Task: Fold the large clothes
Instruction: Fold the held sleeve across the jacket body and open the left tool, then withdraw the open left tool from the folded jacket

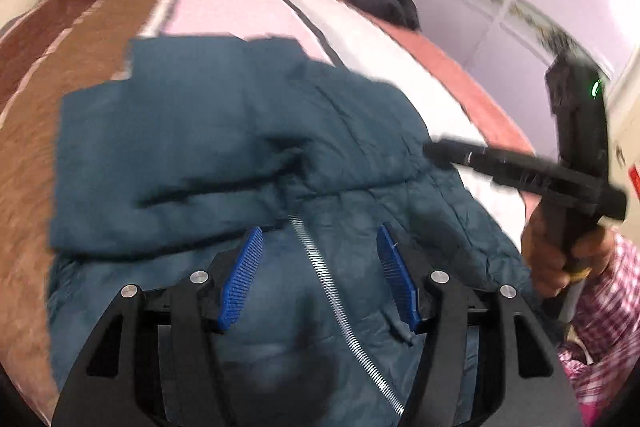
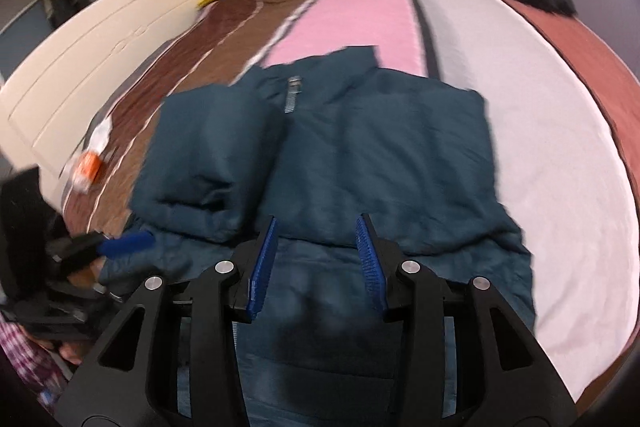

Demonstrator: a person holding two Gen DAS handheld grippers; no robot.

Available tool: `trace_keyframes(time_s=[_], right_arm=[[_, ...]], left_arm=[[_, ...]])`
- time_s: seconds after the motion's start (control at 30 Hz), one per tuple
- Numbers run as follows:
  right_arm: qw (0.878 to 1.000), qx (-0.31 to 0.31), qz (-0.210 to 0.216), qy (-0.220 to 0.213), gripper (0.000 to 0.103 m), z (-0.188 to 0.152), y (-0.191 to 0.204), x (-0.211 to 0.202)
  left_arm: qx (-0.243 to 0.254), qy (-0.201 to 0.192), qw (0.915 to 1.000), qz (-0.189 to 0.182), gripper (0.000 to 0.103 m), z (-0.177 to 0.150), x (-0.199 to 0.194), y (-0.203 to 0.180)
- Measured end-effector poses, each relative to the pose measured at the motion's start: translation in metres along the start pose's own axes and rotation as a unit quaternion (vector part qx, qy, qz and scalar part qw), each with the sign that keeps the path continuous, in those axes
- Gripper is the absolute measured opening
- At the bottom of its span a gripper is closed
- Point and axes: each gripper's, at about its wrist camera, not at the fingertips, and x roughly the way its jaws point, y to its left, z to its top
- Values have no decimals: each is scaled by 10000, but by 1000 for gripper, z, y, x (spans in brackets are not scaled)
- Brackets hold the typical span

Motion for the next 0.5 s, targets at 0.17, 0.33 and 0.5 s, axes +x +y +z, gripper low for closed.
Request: trace_keyframes(time_s=[0.17,0.33,0.5], right_arm=[[9983,-422,328,238,41,-9,43,19],[9976,-544,261,343,41,-18,53,21],[9986,-378,115,337,41,-22,36,18]], left_arm=[[-1255,-580,9901,240,63,25,-29,64],[-1940,-472,9799,-41,71,44,-2,96],[-1878,-23,9818,288,70,45,37,98]])
